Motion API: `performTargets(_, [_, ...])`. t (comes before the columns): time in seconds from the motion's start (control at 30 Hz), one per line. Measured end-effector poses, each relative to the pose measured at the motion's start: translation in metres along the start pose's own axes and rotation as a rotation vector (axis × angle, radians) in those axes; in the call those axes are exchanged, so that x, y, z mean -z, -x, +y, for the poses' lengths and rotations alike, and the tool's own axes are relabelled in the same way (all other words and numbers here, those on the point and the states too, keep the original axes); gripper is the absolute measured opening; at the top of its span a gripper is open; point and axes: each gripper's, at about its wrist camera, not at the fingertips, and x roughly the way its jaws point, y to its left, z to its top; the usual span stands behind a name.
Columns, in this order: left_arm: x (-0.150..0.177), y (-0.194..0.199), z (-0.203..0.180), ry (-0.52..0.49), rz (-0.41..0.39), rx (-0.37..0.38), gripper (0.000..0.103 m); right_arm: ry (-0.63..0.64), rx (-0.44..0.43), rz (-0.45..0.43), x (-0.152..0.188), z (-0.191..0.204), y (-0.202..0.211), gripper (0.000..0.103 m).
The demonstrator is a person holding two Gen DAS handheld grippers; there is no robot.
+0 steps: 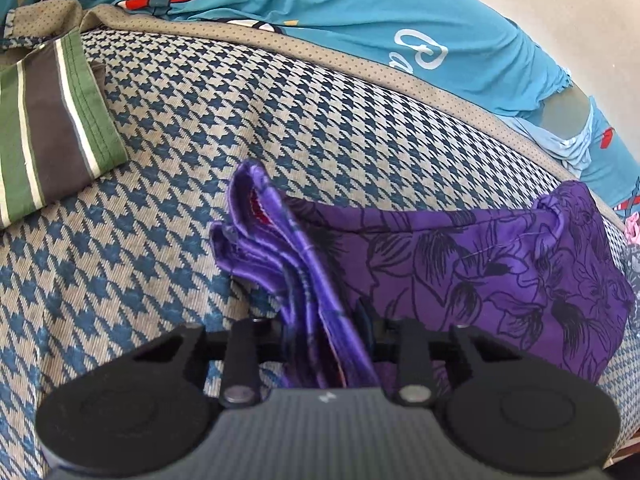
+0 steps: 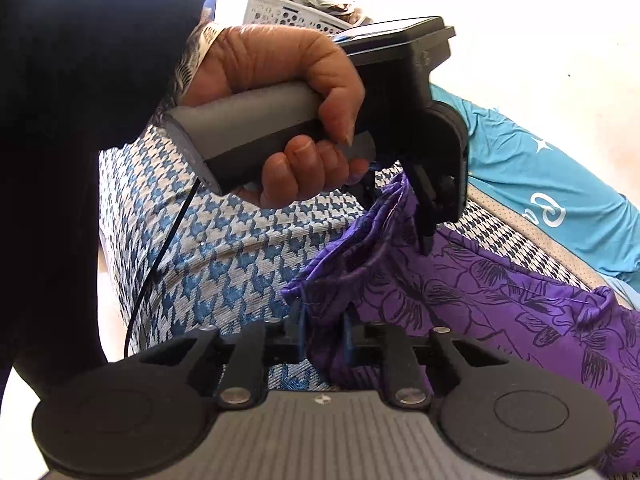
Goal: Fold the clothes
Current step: 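Hold the purple blouse fold edge closed in the left gripper, then lift the purple blouse higher with the left gripper and carry it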
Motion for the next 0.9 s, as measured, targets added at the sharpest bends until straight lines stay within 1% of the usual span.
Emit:
performTargets(0.07, [0.000, -0.001, 0.000, -0.002, 0.000, -0.003, 0.028, 0.002, -0.005, 0.010, 0.001, 0.000, 0.000, 0.018])
performTargets(0.1, [0.000, -0.001, -0.001, -0.006, 0.000, -0.006, 0.028, 0.016, -0.003, 0.009, 0.002, 0.002, 0.000, 0.020])
performTargets(0.23, [0.000, -0.003, -0.002, -0.011, 0.002, -0.015, 0.028, 0.084, -0.020, 0.009, 0.005, 0.013, 0.003, 0.046])
performTargets(0.27, [0.000, -0.003, -0.002, -0.012, 0.003, -0.016, 0.028, 0.103, -0.019, 0.006, 0.006, 0.015, 0.003, 0.048])
performTargets(0.37, [0.001, -0.003, -0.003, -0.021, 0.003, -0.021, 0.028, 0.149, -0.001, -0.002, 0.008, 0.021, 0.003, 0.048])
performTargets(0.5, [0.003, -0.002, -0.005, -0.038, 0.004, -0.031, 0.028, 0.145, 0.000, 0.001, 0.010, 0.021, 0.002, 0.048])
performTargets(0.7, [0.004, -0.002, -0.006, -0.054, 0.004, -0.043, 0.028, 0.177, 0.017, -0.017, 0.012, 0.024, 0.002, 0.049])
performTargets(0.9, [0.006, -0.002, -0.007, -0.062, 0.003, -0.049, 0.028, 0.218, 0.024, -0.028, 0.012, 0.029, 0.003, 0.046])
